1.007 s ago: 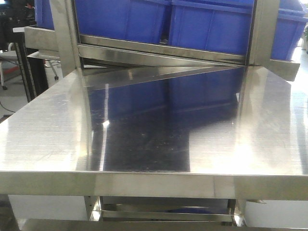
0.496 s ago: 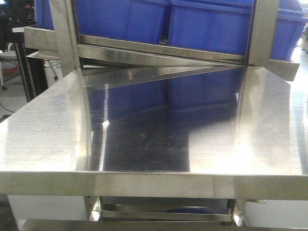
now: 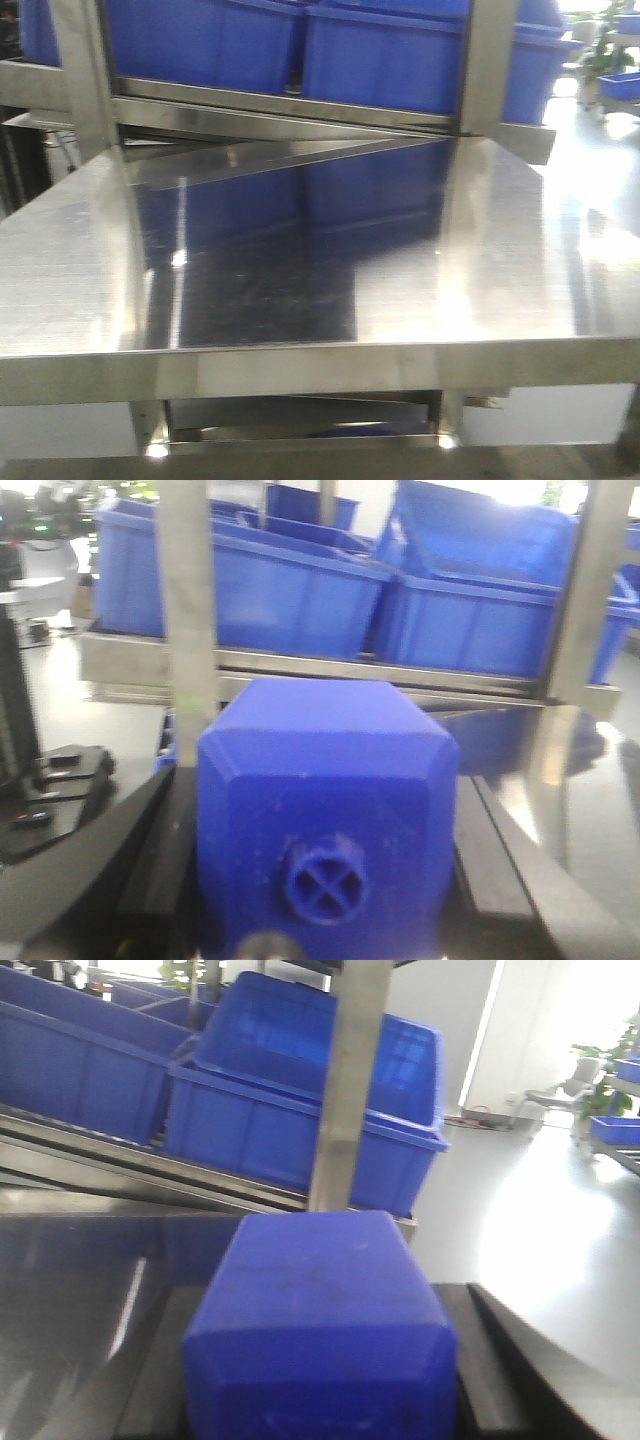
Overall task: Pick and sort blue part to right shelf
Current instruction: 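Drive the base away from the table down the aisle holding both parts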
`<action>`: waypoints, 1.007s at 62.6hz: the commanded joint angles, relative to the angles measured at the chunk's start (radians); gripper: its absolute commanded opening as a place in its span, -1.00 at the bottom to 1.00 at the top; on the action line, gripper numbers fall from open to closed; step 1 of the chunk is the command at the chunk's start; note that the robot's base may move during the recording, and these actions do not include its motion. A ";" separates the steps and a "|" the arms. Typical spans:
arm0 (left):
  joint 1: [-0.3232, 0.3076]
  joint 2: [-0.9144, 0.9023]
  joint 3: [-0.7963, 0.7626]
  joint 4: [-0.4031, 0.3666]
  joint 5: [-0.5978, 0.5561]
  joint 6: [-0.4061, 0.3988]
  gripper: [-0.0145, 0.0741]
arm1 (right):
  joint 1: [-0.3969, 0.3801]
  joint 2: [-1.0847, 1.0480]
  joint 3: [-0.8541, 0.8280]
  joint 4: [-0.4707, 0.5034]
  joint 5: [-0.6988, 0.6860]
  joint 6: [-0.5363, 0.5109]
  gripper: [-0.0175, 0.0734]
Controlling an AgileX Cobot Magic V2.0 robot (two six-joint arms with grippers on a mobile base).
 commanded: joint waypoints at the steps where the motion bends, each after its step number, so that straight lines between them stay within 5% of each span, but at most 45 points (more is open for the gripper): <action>1: -0.002 0.007 -0.028 -0.006 -0.094 0.000 0.20 | -0.007 0.007 -0.027 -0.002 -0.092 -0.001 0.28; 63: -0.004 0.007 -0.028 -0.006 -0.094 0.000 0.20 | -0.007 0.007 -0.027 -0.002 -0.092 -0.001 0.28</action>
